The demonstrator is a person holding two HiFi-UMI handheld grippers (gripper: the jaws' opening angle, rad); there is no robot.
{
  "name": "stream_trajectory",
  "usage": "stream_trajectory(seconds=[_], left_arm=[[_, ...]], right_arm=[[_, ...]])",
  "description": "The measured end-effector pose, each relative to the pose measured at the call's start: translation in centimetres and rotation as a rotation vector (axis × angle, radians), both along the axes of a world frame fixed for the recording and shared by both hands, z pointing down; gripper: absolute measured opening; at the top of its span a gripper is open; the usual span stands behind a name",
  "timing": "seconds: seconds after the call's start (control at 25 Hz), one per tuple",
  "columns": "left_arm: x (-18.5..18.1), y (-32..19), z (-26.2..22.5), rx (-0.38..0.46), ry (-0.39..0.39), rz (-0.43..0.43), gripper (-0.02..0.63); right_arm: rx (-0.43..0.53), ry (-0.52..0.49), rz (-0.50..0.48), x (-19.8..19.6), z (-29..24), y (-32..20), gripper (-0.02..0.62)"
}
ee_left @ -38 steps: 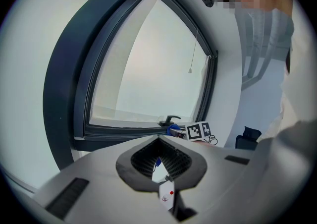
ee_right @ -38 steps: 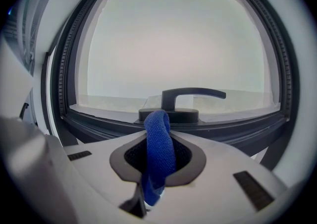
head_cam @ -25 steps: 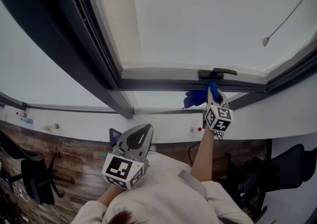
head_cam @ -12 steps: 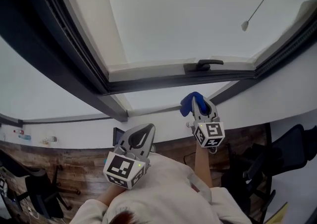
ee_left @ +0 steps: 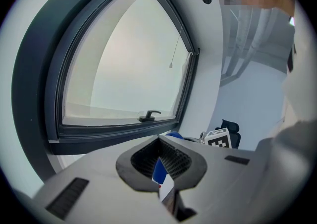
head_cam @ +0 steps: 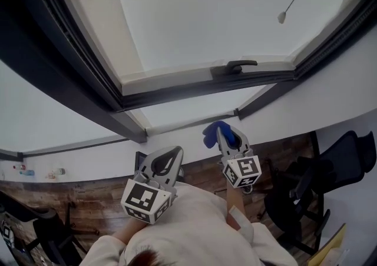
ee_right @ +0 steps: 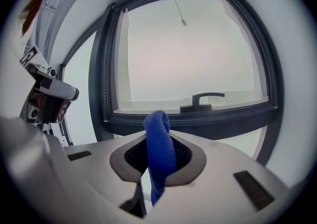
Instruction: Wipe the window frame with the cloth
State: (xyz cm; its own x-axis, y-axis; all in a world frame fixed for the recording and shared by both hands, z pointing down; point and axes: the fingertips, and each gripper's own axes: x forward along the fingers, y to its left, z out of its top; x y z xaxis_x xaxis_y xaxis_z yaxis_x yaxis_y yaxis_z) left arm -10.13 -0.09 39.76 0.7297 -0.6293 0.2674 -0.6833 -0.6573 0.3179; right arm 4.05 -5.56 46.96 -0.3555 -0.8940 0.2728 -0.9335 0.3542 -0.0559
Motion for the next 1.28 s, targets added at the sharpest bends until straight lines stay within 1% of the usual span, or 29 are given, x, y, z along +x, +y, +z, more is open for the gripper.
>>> stream_trajectory(seconds=[0.12, 0.24, 0.36, 0.6, 0.72, 0.8, 0.92, 1.0, 1.08, 1.28], left_arm=[[-0.9, 0.3, 0.0, -0.004, 0.011, 0.005, 0.005], [-2.8, 0.3, -0.2, -0.005, 0.017, -0.01, 0.005], [-5.9, 0.2, -0.7, -0.005, 0.015, -0.056, 0.006], [-12.9, 0.2, -0.8, -0.017, 0.008, -0.19, 0.005], [-15.7, 0.4, -0.5, -0.024, 0.009, -0.252, 0.005], [-17.2, 0.5, -0.4, -0.026, 0.013, -0.292, 0.005], [-19.0, 0.8, -0.5, -0.02, 0.02, -0.343, 0.005], [-20.0, 0.9, -0.6, -0.015, 0.021, -0.372, 0.006], [-20.8, 1.1, -0.5, -0.017, 0.02, -0.397, 0.005], [-21.6, 1.1, -0.6, -0.013, 0.02, -0.429, 0.006]], right_arm=[[0.01, 0.007, -0.011, -1.5, -0.5, -0.2, 0.051], [0.024, 0.014, -0.049, -4.4, -1.2, -1.1, 0.051], [0.035, 0.022, -0.125, -9.3, -2.0, -2.5, 0.051], [0.071, 0.04, -0.323, -20.9, -3.1, -6.2, 0.051], [0.063, 0.057, -0.388, -25.1, -2.3, -7.9, 0.051], [0.044, 0.08, -0.422, -27.2, -1.2, -8.6, 0.051], [0.013, 0.099, -0.465, -29.8, 0.4, -8.8, 0.051], [-0.008, 0.131, -0.474, -30.8, 1.6, -8.9, 0.051], [-0.022, 0.177, -0.462, -30.8, 2.8, -9.3, 0.051], [0.016, 0.224, -0.48, -30.8, 3.1, -9.6, 0.05]])
